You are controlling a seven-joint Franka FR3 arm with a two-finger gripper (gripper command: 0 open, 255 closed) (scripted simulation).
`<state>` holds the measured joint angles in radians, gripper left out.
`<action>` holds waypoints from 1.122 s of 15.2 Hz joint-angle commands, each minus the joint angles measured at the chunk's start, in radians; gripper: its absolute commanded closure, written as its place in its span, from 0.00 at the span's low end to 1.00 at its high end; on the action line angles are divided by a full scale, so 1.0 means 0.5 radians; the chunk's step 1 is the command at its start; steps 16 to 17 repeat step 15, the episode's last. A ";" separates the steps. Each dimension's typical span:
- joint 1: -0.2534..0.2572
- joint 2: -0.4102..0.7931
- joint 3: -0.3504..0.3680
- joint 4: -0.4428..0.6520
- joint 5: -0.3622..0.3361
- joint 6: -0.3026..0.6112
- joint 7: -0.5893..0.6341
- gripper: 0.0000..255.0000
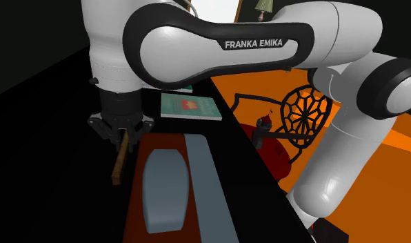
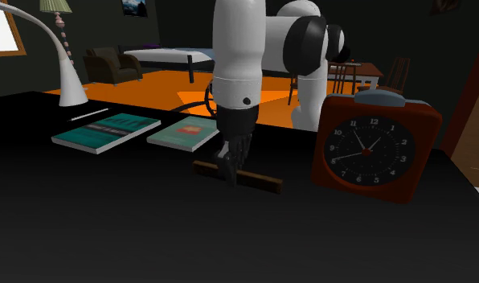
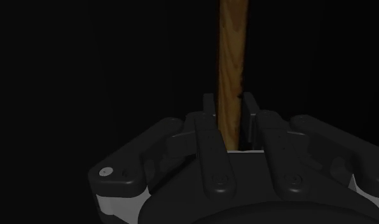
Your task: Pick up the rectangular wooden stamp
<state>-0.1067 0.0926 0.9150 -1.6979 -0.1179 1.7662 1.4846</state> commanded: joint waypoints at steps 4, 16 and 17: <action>0.014 0.020 0.006 0.141 -0.010 -0.128 0.005 1.00; 0.068 0.100 0.019 0.458 -0.073 -0.398 0.033 1.00; 0.068 0.100 0.019 0.458 -0.073 -0.398 0.033 1.00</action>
